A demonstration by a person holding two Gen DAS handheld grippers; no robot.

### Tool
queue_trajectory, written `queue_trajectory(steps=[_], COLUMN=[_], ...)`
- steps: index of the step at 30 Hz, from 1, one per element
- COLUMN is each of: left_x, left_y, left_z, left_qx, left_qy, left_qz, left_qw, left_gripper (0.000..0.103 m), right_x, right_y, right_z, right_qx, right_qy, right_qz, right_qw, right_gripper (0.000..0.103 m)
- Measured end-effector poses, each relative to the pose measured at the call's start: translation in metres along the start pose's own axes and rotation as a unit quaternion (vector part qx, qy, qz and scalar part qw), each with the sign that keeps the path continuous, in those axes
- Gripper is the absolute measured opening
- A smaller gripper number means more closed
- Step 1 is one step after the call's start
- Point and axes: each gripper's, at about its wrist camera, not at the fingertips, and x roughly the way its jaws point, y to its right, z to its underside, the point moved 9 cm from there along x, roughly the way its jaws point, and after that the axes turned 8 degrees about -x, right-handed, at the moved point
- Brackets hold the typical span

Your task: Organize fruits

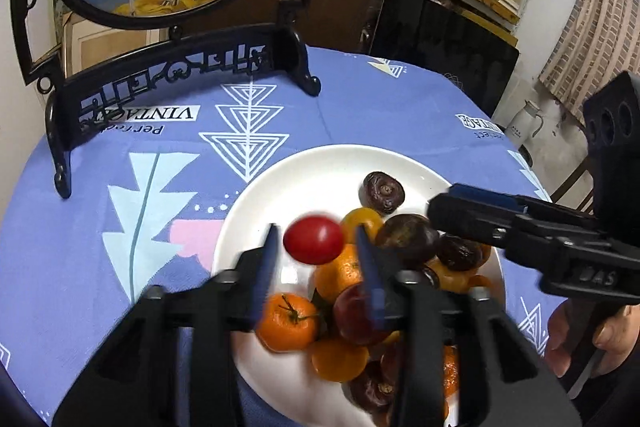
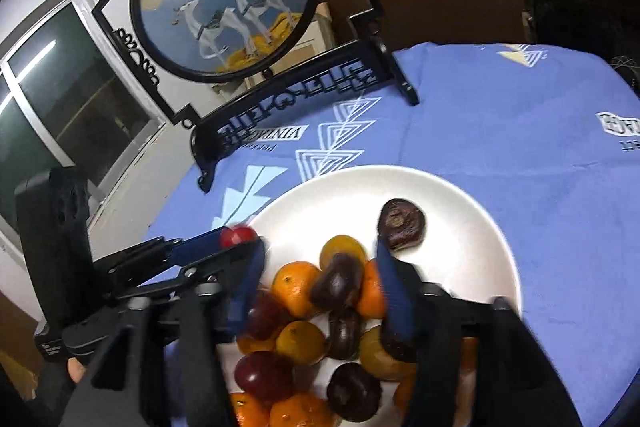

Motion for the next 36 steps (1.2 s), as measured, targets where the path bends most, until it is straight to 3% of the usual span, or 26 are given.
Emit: queue_trajectory(steps=[2,4,6,8,9,13,18,24,28,32,36], left_x=[-0.009,-0.022,-0.034,-0.046,-0.052,-0.069,-0.095,-0.150,-0.199,-0.247,-0.287], left_y=[-0.001,-0.002,-0.001,0.001,0.003,0.005,-0.001,0.003,0.011,0.012,0.013], left_z=[0.001,0.005,0.019,0.037,0.051,0.103,0.148,0.168,0.175,0.185,0.201], left_qx=[0.000,0.003,0.008,0.022,0.033,0.056,0.035,0.041,0.049,0.060,0.057], left_qy=[0.013,0.022,0.018,0.011,0.004,-0.029,-0.036,0.019,0.061,0.116,0.144], left_qz=[-0.003,-0.011,-0.010,-0.013,-0.013,-0.023,-0.040,-0.079,-0.094,-0.128,-0.129], left_qw=[0.9999,0.9997,0.9998,0.9996,0.9994,0.9977,0.9979,0.9959,0.9925,0.9831,0.9795], left_gripper=[0.070,0.078,0.089,0.092,0.095,0.097,0.098,0.098,0.098,0.098,0.098], right_x=[-0.012,-0.026,-0.042,-0.056,-0.064,-0.084,-0.103,-0.136,-0.177,-0.221,-0.267], right_y=[0.001,0.002,0.000,-0.002,-0.004,-0.009,-0.005,-0.021,-0.038,-0.061,-0.085], right_z=[0.000,0.006,0.019,0.037,0.049,0.100,0.159,0.189,0.187,0.188,0.194], right_qx=[-0.002,0.004,0.007,0.013,0.017,0.031,0.049,0.041,0.012,-0.022,-0.053], right_qy=[0.014,0.019,0.021,0.017,0.015,-0.002,-0.025,-0.020,0.021,0.063,0.107], right_qz=[0.006,0.009,0.005,0.008,0.005,-0.002,0.033,0.058,0.085,0.112,0.132], right_qw=[1.000,1.000,1.000,1.000,1.000,1.000,0.998,0.997,0.996,0.991,0.984], right_gripper=[0.065,0.069,0.085,0.100,0.100,0.100,0.100,0.100,0.100,0.100,0.100])
